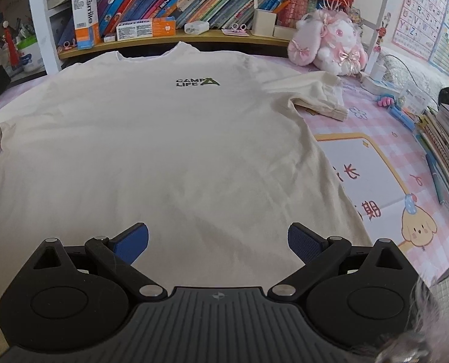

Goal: Fold clothes
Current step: 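Grasp the cream shirt sleeve with the left gripper and lift it, then fold the sleeve onto the shirt body and open the left gripper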

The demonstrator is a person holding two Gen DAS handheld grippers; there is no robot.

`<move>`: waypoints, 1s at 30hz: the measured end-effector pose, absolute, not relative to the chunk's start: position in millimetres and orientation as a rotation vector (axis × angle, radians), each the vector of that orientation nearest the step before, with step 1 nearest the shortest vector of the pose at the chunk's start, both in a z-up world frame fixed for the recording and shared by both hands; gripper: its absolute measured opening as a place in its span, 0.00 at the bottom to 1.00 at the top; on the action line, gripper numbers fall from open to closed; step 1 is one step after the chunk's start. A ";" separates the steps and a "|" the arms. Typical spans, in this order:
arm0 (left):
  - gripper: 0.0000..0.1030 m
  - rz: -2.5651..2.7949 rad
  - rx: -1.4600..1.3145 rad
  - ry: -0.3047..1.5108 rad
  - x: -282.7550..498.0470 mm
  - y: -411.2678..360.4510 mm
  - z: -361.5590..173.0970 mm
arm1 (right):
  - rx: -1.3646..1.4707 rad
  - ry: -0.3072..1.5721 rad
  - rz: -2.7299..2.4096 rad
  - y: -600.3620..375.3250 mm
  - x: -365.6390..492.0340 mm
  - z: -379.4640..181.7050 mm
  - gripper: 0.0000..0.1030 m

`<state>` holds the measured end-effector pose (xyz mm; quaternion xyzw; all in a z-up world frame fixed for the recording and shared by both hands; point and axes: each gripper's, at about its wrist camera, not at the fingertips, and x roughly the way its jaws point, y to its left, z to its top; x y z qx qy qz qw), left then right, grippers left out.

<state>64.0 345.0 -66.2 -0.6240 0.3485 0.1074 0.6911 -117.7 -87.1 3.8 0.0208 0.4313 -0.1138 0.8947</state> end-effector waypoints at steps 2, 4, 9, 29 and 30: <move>0.32 0.264 -1.418 0.776 58.7 346.5 -67.6 | 0.050 0.895 -0.242 -88.6 -118.4 3.9 0.97; 0.33 0.279 -1.434 0.773 56.0 347.6 -68.5 | 0.051 0.897 -0.241 -89.2 -119.0 4.1 0.97; 0.33 0.314 -1.453 0.756 52.6 348.3 -69.9 | 0.044 0.907 -0.227 -96.9 -116.1 1.5 0.97; 0.06 0.247 -0.901 0.674 105.6 267.7 26.6 | 0.099 0.938 -0.039 -181.4 -81.5 -26.4 0.97; 0.06 0.193 -0.786 0.700 113.9 247.6 36.4 | 0.110 0.941 -0.034 -186.0 -79.8 -28.3 0.97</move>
